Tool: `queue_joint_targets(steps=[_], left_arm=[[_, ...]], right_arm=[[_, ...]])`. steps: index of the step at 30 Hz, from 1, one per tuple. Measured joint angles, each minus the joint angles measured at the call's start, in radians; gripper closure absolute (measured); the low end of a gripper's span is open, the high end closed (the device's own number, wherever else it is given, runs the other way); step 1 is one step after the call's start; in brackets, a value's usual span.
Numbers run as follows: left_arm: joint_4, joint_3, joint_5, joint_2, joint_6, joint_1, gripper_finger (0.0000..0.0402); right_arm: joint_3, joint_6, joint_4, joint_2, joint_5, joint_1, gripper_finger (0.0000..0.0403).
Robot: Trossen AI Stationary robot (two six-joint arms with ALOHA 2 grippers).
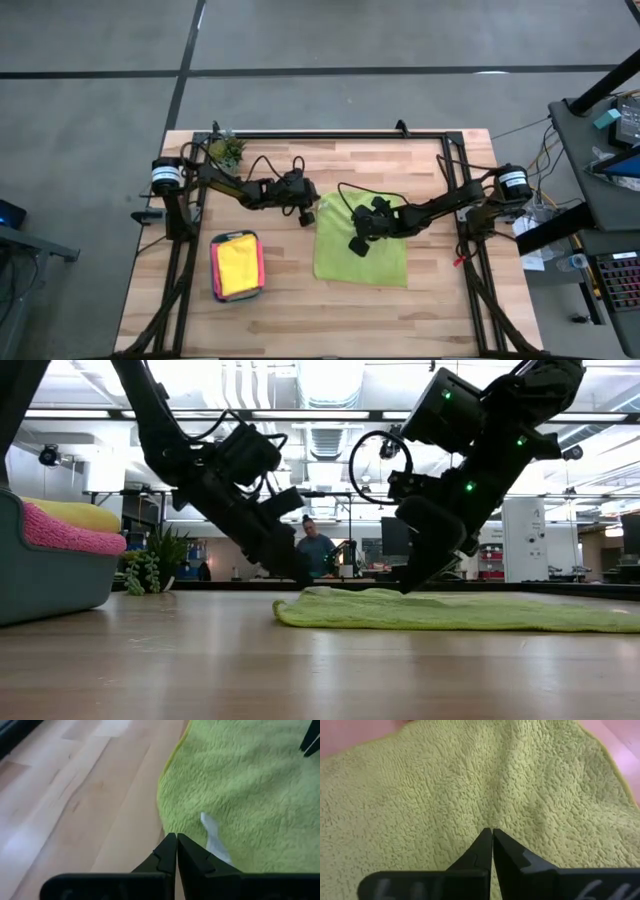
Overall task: Fold microfiber towels
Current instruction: Fold the green microfiber cloth
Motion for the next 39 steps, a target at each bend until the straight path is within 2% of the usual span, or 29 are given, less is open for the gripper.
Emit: queue_joint_targets(steps=[7, 12, 17, 22, 25, 31, 36, 39], left_arm=[[0.002, -0.002, 0.025, 0.022, -0.001, 0.000, 0.0402], [0.031, 0.001, 0.028, 0.066, -0.025, -0.002, 0.0402], [0.046, 0.002, 0.041, 0.076, -0.027, -0.004, 0.0402], [0.096, -0.001, 0.149, 0.079, -0.027, -0.011, 0.0402], [0.105, -0.001, 0.153, 0.076, -0.027, -0.010, 0.0402], [0.116, -0.003, 0.152, 0.063, -0.025, -0.010, 0.0402], [0.124, -0.003, 0.151, 0.041, 0.001, -0.010, 0.0402], [0.127, -0.003, 0.149, 0.023, 0.012, -0.010, 0.0402]], right_arm=[[0.000, 0.000, -0.001, -0.001, 0.012, 0.000, 0.0394], [0.000, 0.003, 0.016, -0.001, 0.085, -0.001, 0.0394], [0.000, -0.010, 0.128, 0.004, 0.162, -0.002, 0.0394], [0.000, -0.120, 0.291, 0.021, 0.206, -0.024, 0.0394], [0.005, -0.161, 0.341, 0.016, 0.124, -0.071, 0.0385], [0.014, -0.199, 0.335, 0.008, -0.225, -0.234, 0.0324], [0.020, -0.255, 0.334, 0.008, -0.359, -0.372, 0.0257], [0.036, -0.280, 0.336, 0.012, -0.477, -0.449, 0.0224]])
